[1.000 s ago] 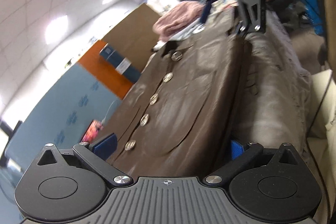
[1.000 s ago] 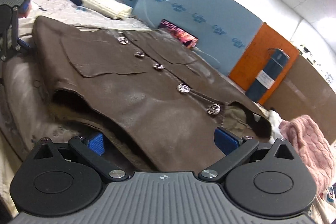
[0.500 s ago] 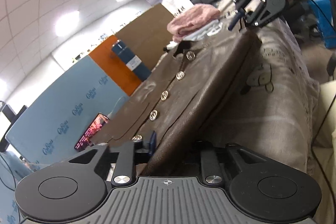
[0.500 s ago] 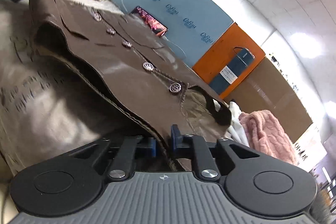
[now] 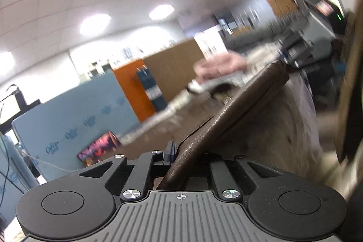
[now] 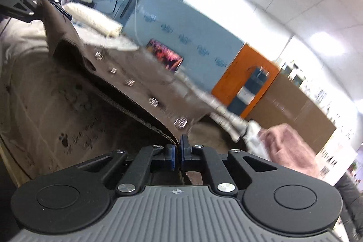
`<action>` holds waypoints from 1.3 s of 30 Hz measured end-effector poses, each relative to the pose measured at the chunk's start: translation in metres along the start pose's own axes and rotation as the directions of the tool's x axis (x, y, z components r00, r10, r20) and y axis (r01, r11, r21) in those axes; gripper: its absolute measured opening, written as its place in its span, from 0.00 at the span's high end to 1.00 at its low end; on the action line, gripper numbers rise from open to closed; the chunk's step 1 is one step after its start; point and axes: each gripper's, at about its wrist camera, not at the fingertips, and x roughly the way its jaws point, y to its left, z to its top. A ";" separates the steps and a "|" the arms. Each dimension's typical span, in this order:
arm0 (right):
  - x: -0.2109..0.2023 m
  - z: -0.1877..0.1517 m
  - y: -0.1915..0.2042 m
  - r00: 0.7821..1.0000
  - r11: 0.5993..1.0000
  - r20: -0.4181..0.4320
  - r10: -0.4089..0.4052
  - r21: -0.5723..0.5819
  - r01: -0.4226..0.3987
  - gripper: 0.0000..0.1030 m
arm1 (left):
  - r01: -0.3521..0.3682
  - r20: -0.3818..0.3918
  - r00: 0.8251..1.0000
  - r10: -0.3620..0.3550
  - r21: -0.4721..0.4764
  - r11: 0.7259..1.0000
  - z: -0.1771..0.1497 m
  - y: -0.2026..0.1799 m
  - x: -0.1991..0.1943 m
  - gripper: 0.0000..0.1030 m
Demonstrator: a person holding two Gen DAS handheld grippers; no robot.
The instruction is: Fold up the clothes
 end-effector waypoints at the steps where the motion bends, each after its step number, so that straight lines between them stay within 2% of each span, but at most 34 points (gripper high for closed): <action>1: 0.000 0.003 -0.003 1.000 1.000 0.015 -0.011 -0.008 0.011 0.96 | -0.008 0.023 1.000 0.009 -0.024 1.000 0.001 0.003 -0.002 0.91; 4: 0.009 0.011 -0.012 0.997 0.998 0.060 -0.053 -0.033 0.055 0.96 | -0.068 0.082 0.994 0.076 -0.090 0.994 0.002 0.009 0.009 0.91; 8: 0.033 0.022 -0.029 0.991 0.993 0.103 -0.091 -0.068 0.099 0.96 | -0.139 0.094 0.984 0.150 -0.118 0.983 0.007 0.023 0.039 0.91; 10: 0.048 0.029 -0.041 0.988 0.990 0.121 -0.100 -0.082 0.110 0.96 | -0.149 0.096 0.982 0.164 -0.149 0.978 0.013 0.040 0.050 0.91; 12: 0.062 0.035 -0.052 0.984 0.989 0.141 -0.106 -0.084 0.119 0.96 | -0.151 0.092 0.980 0.176 -0.228 0.962 0.017 0.059 0.066 0.90; 16: 0.093 0.042 -0.073 0.982 0.991 0.156 -0.108 -0.064 0.119 0.96 | -0.140 0.047 0.985 0.169 -0.364 0.921 0.017 0.093 0.097 0.90; 20: 0.126 0.048 -0.092 0.987 0.994 0.132 -0.091 -0.047 0.098 0.96 | -0.109 -0.024 0.994 0.110 -0.459 0.882 0.006 0.122 0.134 0.90; 26: 0.181 0.048 -0.111 0.998 0.999 0.054 -0.031 -0.015 0.032 0.96 | -0.084 -0.118 0.993 0.017 -0.588 0.804 -0.019 0.158 0.185 0.88; 32: 0.228 0.039 -0.124 0.999 0.998 -0.017 0.047 0.045 -0.046 0.96 | -0.086 -0.187 0.980 -0.067 -0.703 0.706 -0.053 0.169 0.215 0.83; 34: 0.242 0.035 -0.126 0.996 0.995 -0.040 0.074 0.074 -0.071 0.95 | -0.067 -0.179 0.979 -0.100 -0.742 0.667 -0.061 0.174 0.218 0.77; 35: 0.247 0.033 -0.126 0.995 0.993 -0.054 0.088 0.084 -0.083 0.95 | -0.056 -0.170 0.979 -0.115 -0.762 0.645 -0.065 0.176 0.219 0.71; 38: 0.262 0.025 -0.127 0.991 0.985 -0.075 0.115 0.138 -0.104 0.91 | -0.022 -0.141 0.978 -0.156 -0.805 0.592 -0.074 0.184 0.221 0.68; 39: 0.263 0.021 -0.128 0.989 0.979 -0.076 0.125 0.169 -0.111 0.87 | -0.014 -0.135 0.977 -0.167 -0.815 0.580 -0.076 0.186 0.221 0.60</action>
